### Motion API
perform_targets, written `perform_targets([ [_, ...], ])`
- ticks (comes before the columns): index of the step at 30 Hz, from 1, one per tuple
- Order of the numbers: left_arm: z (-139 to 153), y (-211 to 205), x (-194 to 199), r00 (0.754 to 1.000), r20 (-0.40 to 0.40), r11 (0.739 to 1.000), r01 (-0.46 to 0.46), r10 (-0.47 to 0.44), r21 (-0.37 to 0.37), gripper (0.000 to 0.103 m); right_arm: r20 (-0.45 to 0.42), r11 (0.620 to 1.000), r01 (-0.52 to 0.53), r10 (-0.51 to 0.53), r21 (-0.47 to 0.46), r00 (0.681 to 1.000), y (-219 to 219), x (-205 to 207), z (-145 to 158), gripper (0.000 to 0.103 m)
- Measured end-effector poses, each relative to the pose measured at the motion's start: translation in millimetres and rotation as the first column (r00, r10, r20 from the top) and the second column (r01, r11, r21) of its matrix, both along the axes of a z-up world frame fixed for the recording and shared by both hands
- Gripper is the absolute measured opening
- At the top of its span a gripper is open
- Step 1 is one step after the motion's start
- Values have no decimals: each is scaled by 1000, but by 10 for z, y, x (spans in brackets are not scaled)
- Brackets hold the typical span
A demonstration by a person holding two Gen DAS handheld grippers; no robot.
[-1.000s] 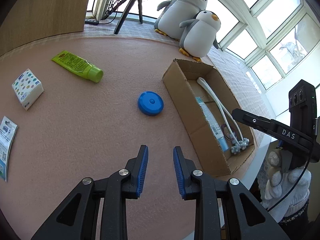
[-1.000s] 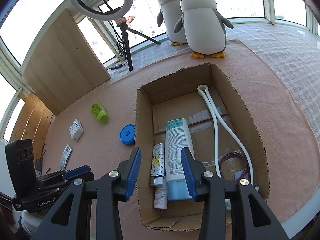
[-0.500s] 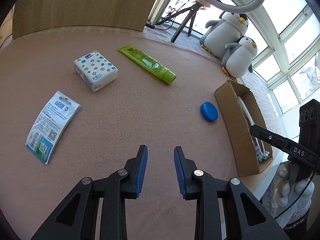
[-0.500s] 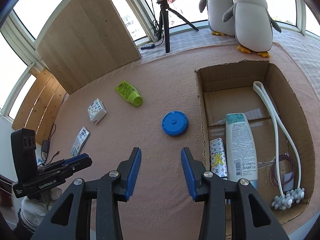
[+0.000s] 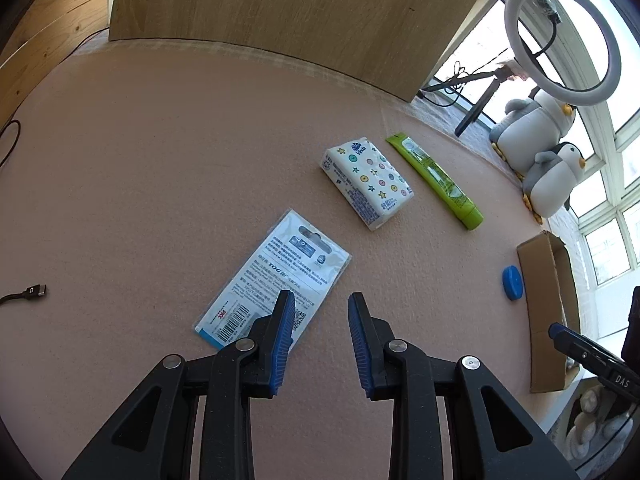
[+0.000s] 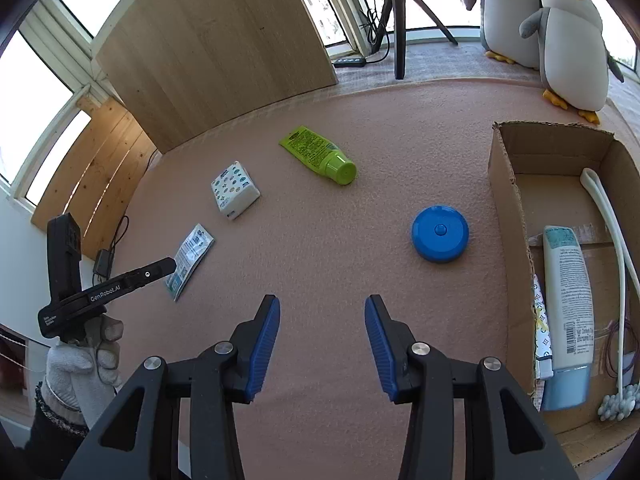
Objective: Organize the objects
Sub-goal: 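Move the left gripper to the blister card package, then grasp the card package with the left gripper and pass it to the right gripper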
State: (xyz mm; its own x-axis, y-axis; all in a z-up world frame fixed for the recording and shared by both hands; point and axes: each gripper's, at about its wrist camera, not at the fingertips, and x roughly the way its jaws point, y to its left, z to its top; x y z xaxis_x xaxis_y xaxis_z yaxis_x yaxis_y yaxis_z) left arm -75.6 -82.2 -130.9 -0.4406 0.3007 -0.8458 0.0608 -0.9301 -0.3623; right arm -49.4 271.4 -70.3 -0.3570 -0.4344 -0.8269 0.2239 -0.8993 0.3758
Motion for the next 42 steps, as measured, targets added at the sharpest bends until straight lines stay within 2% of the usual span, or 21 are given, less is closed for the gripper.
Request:
perform_targets([
  [7,-163,-271,-119,999,15,999,-34,34,-10,30,22,1000,-5,5,7,1000,-116,41,-62,41],
  [17,-289,-250,-195,1000,25,1000,3,-2,-24,29,47,1000,5,-5,11,999,-157,42,-102,41],
  [25,-300,146,-114,997,7,995,76,-76,-57,29,57,1000,-7,7,6,998,-214,20,-147,41],
  [30,-288,502,-48,987,-1,983,159,-159,-90,29,67,1000,-16,16,-1,998,-233,9,-196,41],
  [36,-288,838,11,976,1,974,218,-218,-67,30,87,1000,-14,15,-10,996,-215,-35,-272,41],
  [42,-295,1232,149,952,6,952,306,-306,-21,32,110,999,-21,25,-34,994,-268,-152,-362,41],
])
